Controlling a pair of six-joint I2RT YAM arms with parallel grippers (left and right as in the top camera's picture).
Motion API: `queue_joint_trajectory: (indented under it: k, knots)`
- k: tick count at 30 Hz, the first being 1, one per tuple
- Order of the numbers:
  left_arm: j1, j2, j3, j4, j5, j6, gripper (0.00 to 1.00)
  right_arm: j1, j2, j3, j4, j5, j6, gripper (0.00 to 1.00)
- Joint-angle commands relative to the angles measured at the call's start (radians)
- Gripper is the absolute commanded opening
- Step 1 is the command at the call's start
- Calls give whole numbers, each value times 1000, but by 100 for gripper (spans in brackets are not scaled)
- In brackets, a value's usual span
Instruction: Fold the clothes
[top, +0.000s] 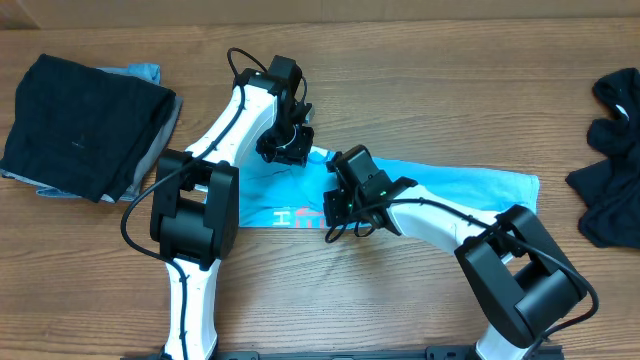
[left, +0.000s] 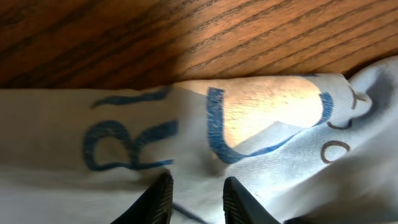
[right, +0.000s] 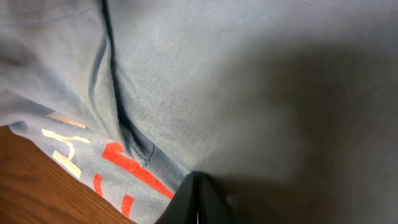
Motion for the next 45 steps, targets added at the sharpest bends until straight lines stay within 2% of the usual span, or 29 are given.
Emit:
queue_joint_trajectory:
  k: [1, 7, 10, 13, 16, 19, 23, 26, 32, 35, 37, 45]
  knots:
    - [2, -4, -6, -3, -6, 12, 29, -61, -26, -19, -35, -45, 5, 4]
    - [2, -4, -6, -3, -11, 12, 27, -117, -102, -19, -64, -177, 5, 4]
    - [3, -4, -6, -8, -14, 8, 17, -111, -106, -19, -55, -198, 5, 4]
    - [3, -4, 25, -27, 60, 10, 13, -110, -108, -19, -23, -201, -2, 4]
    - [3, -5, 142, -136, 155, 24, 9, -144, -142, -14, 6, -217, 0, 4]
    - [-2, -5, 222, -237, 230, 24, 4, -233, -193, 2, -101, -216, 2, 4]
    - [-17, -4, 193, -312, 274, 80, 4, -377, -211, 2, -320, -145, -35, 4]
    - [-26, -4, 142, -312, 278, 99, 4, -502, -211, 2, -443, -84, -108, 4]
    - [-24, -4, -33, -270, 273, 98, 4, -698, -210, 2, -505, -20, -208, 4]
    - [-23, -4, -88, -275, 210, 96, 4, -766, -210, 2, -524, 79, -208, 4]
    - [-22, -4, -115, -283, 115, 79, 4, -821, -210, 0, -564, 103, -215, 4]
    - [1, -4, -130, -288, -104, 24, 5, -881, -210, -62, -562, 170, -209, 4]
